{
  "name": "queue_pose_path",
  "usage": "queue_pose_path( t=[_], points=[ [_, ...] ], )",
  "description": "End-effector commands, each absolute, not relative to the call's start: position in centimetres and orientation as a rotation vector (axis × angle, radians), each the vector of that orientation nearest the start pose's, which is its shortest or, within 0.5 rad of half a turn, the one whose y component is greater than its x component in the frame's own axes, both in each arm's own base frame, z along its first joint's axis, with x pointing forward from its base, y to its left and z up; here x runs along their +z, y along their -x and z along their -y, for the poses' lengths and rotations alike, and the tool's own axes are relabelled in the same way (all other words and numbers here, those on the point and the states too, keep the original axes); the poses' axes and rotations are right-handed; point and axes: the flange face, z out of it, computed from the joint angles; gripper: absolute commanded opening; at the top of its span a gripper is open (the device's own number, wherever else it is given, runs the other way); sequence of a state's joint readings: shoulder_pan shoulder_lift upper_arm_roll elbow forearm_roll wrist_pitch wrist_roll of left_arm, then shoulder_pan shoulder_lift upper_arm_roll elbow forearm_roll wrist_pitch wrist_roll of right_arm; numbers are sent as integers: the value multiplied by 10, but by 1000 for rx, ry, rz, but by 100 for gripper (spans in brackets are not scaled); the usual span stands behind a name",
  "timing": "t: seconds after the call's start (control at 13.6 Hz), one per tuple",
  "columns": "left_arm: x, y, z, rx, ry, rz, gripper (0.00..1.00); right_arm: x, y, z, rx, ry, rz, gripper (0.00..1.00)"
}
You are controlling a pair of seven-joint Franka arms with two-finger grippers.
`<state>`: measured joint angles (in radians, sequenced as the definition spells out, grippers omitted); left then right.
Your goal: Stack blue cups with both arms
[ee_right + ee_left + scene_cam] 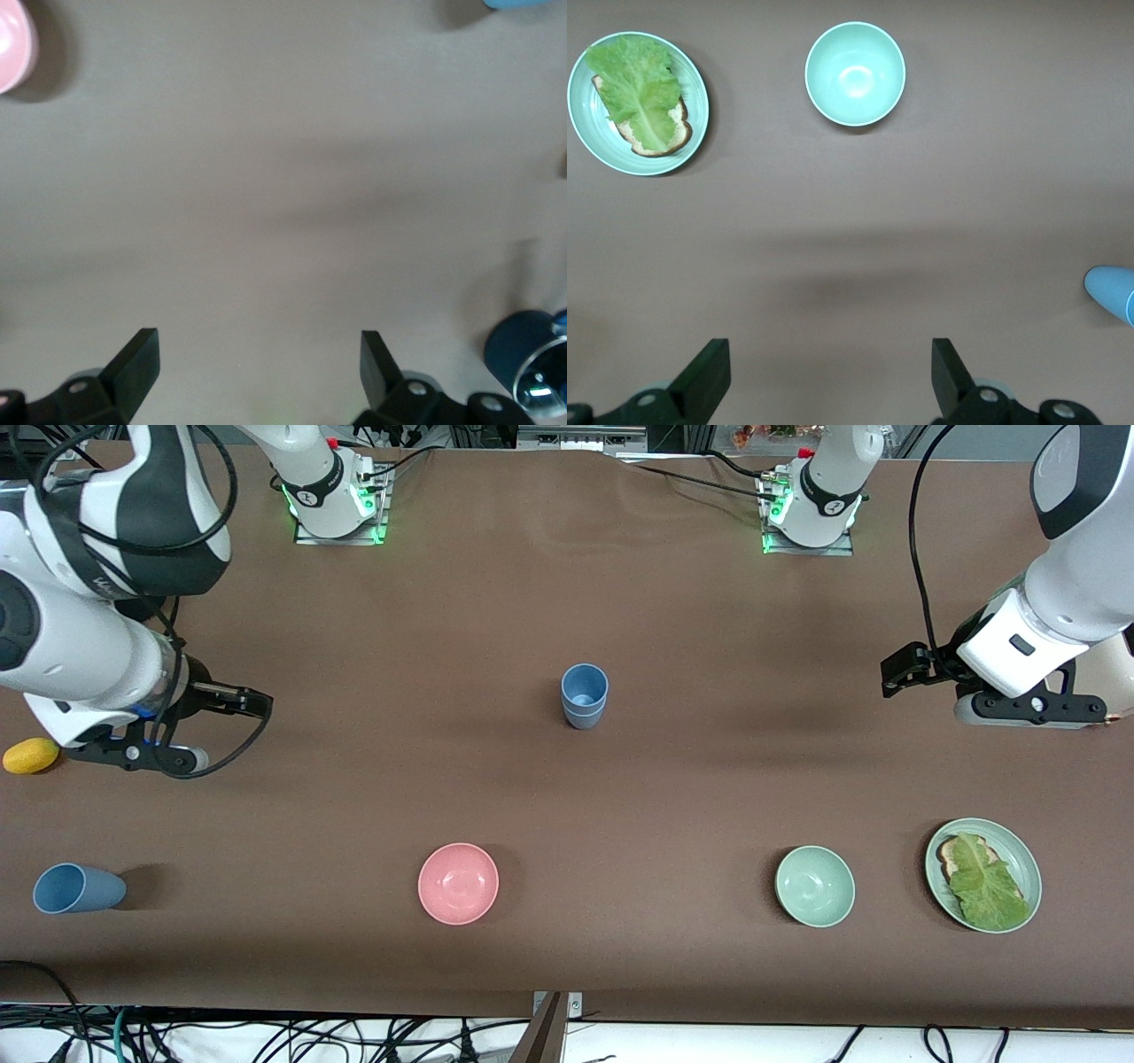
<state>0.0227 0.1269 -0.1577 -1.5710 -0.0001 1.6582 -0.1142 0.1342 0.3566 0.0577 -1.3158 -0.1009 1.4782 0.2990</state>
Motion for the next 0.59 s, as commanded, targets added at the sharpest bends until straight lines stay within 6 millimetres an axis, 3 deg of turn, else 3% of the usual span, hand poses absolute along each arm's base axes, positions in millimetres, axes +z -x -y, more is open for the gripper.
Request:
queue_pose_path(
  t=[0.0,0.15,0.22,0.37,0.51],
  points=[
    [561,-593,77,50,3169,-28,100,536,-611,-79,178,3200,-144,100],
    [560,-593,76,52,3169,-26,100,536,-582,-63,40,3192,-171,100],
    [560,-593,76,52,3167,-26,100,540,-578,-61,-11,3187,-179,100],
    [561,-592,76,50,3169,-26,100,559,-569,-25,-4,3148,-274,100],
    [560,-593,76,52,3169,-26,100,571,-559,-12,17,3135,-184,100]
  ],
)
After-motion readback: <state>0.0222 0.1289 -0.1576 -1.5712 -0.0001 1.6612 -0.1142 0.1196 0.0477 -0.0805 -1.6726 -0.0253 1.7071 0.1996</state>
